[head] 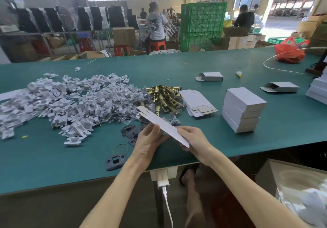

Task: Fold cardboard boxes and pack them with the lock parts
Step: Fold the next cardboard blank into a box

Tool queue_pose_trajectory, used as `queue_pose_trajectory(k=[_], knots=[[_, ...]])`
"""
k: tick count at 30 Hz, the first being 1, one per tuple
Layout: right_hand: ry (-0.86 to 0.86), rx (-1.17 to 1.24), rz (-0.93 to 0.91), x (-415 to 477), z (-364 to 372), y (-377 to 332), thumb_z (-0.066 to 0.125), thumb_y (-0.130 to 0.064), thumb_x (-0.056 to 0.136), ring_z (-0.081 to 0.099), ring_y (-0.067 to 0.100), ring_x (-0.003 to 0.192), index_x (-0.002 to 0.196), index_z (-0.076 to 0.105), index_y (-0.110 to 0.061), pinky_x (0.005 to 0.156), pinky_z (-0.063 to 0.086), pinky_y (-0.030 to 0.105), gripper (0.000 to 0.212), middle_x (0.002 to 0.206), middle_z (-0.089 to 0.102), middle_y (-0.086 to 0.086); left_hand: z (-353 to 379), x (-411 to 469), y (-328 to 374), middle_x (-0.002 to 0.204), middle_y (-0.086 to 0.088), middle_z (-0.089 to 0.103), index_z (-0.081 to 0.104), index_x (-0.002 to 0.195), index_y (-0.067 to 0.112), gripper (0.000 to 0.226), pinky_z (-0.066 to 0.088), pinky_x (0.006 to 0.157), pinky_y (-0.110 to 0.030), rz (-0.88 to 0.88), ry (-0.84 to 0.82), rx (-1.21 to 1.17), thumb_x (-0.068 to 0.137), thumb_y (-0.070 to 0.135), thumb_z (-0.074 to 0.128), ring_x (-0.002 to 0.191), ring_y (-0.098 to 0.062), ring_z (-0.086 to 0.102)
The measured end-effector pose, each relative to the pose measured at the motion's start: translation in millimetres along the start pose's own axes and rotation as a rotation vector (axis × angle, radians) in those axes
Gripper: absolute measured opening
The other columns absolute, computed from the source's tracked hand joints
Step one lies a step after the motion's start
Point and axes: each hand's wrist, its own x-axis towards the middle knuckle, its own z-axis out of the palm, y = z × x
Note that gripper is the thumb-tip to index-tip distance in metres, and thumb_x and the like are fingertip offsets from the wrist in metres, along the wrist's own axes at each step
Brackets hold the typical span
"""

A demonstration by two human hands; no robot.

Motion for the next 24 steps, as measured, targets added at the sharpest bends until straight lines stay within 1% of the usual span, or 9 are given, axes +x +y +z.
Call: queue_pose_trajectory(k=[3,8,10,13,15,16,19,21,24], knots=[[-0.019,-0.031,-0.062,-2,4,0,0.053,-0.016,0.105,0.052,0.014,0.055,0.120,0.067,-0.001,0.046,0.039,0.022,0.025,0.075,0.058,0.012,-3,1,-2,0.125,-0.016,0.073,0.065,0.122,-0.002,0.108,0.061,0.089,-0.035,-0.006,0.041,-0.042,0.042,0.062,0.099,0.119,-0.032,0.069],[-0.102,0.050,-0.154,-9,4,4,0.046,-0.036,0.106,0.072,0.024,0.089,0.118,0.071,-0.007,0.069,0.058,0.030,0.041,0.108,0.074,0.015,-1,1,-4,0.114,-0.021,0.071,0.063,0.115,0.000,0.099,0.062,0.090,-0.039,0.018,0.120,0.030,0.050,0.069,0.093,0.107,-0.030,0.071],[-0.148,0.042,-0.176,-12,3,5,0.046,-0.029,0.107,0.073,0.025,0.083,0.120,0.070,-0.004,0.065,0.060,0.029,0.036,0.103,0.074,0.019,2,0,-8,0.127,-0.029,0.064,0.056,0.122,-0.003,0.078,0.061,0.090,-0.041,0.022,0.155,0.117,0.075,0.051,0.088,0.105,-0.031,0.070],[-0.165,0.027,-0.208,-11,4,9,0.056,-0.012,0.102,0.074,0.029,0.081,0.120,0.068,-0.007,0.064,0.062,0.035,0.022,0.099,0.076,0.019,3,0,-10,0.125,-0.029,0.067,0.054,0.123,-0.005,0.054,0.062,0.084,-0.040,0.015,0.176,0.142,0.086,0.029,0.074,0.102,-0.030,0.073],[-0.143,0.143,-0.145,-10,5,8,0.054,-0.033,0.103,0.073,0.030,0.091,0.115,0.071,-0.019,0.070,0.063,0.041,0.025,0.107,0.076,0.014,2,1,-9,0.125,-0.022,0.071,0.054,0.128,-0.007,0.044,0.062,0.090,-0.038,0.010,0.185,0.101,0.097,0.020,0.066,0.107,-0.029,0.073],[-0.135,0.217,-0.086,-8,4,7,0.045,-0.049,0.104,0.073,0.028,0.097,0.117,0.071,-0.020,0.075,0.062,0.041,0.041,0.111,0.076,0.011,2,1,-8,0.127,-0.021,0.071,0.055,0.130,-0.008,0.039,0.062,0.091,-0.036,0.005,0.197,0.080,0.101,0.016,0.062,0.108,-0.028,0.072],[-0.121,0.342,-0.013,-2,-5,7,0.028,-0.069,0.099,0.069,0.028,0.111,0.126,0.069,-0.009,0.096,0.055,0.043,0.076,0.122,0.072,0.013,1,1,-7,0.131,-0.020,0.069,0.055,0.134,-0.008,0.036,0.061,0.083,-0.031,-0.005,0.240,0.062,0.104,0.012,0.058,0.106,-0.024,0.071],[-0.107,0.324,-0.054,-2,-6,10,0.049,-0.058,0.100,0.068,0.028,0.105,0.124,0.068,-0.005,0.092,0.054,0.041,0.062,0.118,0.072,0.014,2,2,-8,0.131,-0.019,0.069,0.055,0.135,-0.006,0.036,0.060,0.086,-0.033,0.003,0.253,0.079,0.104,0.012,0.058,0.109,-0.026,0.070],[-0.104,0.193,-0.144,-2,-7,14,0.070,-0.015,0.091,0.067,0.023,0.096,0.119,0.068,-0.005,0.077,0.058,0.031,0.030,0.111,0.073,0.014,1,2,-9,0.131,-0.018,0.070,0.056,0.134,-0.004,0.035,0.060,0.092,-0.038,0.016,0.261,0.084,0.104,0.013,0.059,0.115,-0.029,0.069]])
